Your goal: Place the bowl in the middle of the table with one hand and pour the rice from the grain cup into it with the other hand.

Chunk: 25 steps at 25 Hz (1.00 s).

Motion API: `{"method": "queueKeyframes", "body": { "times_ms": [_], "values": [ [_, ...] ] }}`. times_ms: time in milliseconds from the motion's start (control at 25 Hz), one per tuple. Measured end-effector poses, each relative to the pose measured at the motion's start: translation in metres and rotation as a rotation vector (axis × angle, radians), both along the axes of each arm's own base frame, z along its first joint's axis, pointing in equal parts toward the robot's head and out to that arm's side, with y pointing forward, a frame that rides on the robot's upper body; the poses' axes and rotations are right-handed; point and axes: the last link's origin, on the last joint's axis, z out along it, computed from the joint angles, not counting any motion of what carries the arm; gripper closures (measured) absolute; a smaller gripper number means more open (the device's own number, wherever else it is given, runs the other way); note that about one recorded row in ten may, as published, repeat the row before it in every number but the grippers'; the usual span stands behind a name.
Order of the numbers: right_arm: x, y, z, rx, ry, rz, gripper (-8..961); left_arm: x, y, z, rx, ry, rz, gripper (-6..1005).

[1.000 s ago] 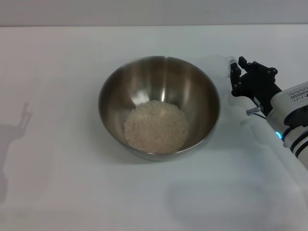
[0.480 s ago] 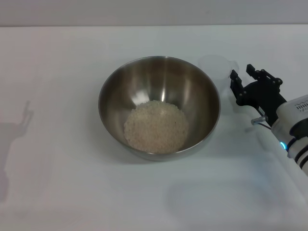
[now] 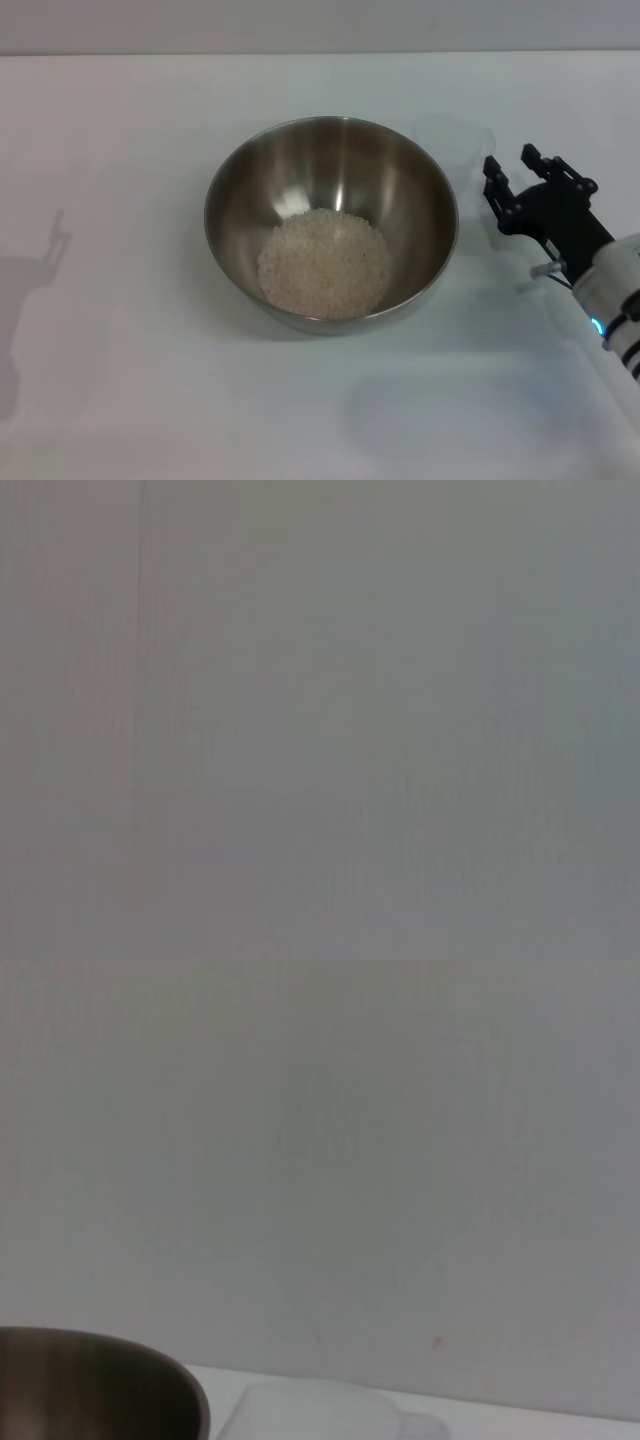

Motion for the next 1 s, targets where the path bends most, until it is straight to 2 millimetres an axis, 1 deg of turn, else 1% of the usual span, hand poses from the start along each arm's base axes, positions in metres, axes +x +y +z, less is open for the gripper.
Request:
{"method": "queueKeyframes", "body": {
  "times_ms": [80, 120, 200, 240, 280, 320, 360, 400, 440, 480, 640, 800, 1000],
  "values": [
    [0.004, -0.008, 0.003, 0.021, 0.012, -0.003, 490, -0.001, -0.001, 0.0, 0.0, 0.001, 0.003, 170],
    [0.004, -0.008, 0.003, 0.021, 0.012, -0.003, 489, -0.001, -0.001, 0.0, 0.0, 0.001, 0.003, 170],
    [0.009, -0.022, 0.009, 0.063, 0.036, -0.004, 484, -0.002, -0.002, 0.0, 0.001, 0.003, 0.009, 170],
    [0.009, -0.022, 0.009, 0.063, 0.036, -0.004, 479, -0.002, -0.002, 0.0, 0.001, 0.003, 0.009, 170],
    [0.011, -0.034, 0.015, 0.111, 0.064, 0.006, 474, -0.003, -0.002, 0.0, 0.001, 0.003, 0.012, 170],
    [0.01, -0.039, 0.019, 0.139, 0.078, 0.02, 469, -0.003, -0.002, 0.0, 0.001, 0.003, 0.012, 170],
    [0.01, -0.039, 0.019, 0.139, 0.078, 0.02, 464, -0.003, -0.002, 0.0, 0.001, 0.003, 0.012, 170],
    [0.01, -0.044, 0.023, 0.165, 0.089, 0.031, 459, -0.003, -0.002, 0.0, 0.001, 0.003, 0.012, 170],
    [0.009, -0.054, 0.03, 0.215, 0.107, 0.053, 453, -0.004, -0.002, 0.001, 0.002, 0.003, 0.017, 170],
    [0.009, -0.058, 0.033, 0.234, 0.111, 0.063, 448, -0.004, -0.002, 0.001, 0.002, 0.003, 0.017, 170],
    [0.01, -0.061, 0.036, 0.259, 0.116, 0.067, 428, -0.005, -0.002, 0.001, -0.002, 0.008, 0.026, 170],
    [0.008, -0.064, 0.041, 0.291, 0.114, 0.09, 205, -0.006, -0.001, 0.0, -0.01, 0.019, 0.031, 170],
    [0.007, -0.064, 0.042, 0.296, 0.112, 0.096, 139, -0.008, 0.001, -0.004, -0.026, 0.056, 0.052, 170]
  ]
}}
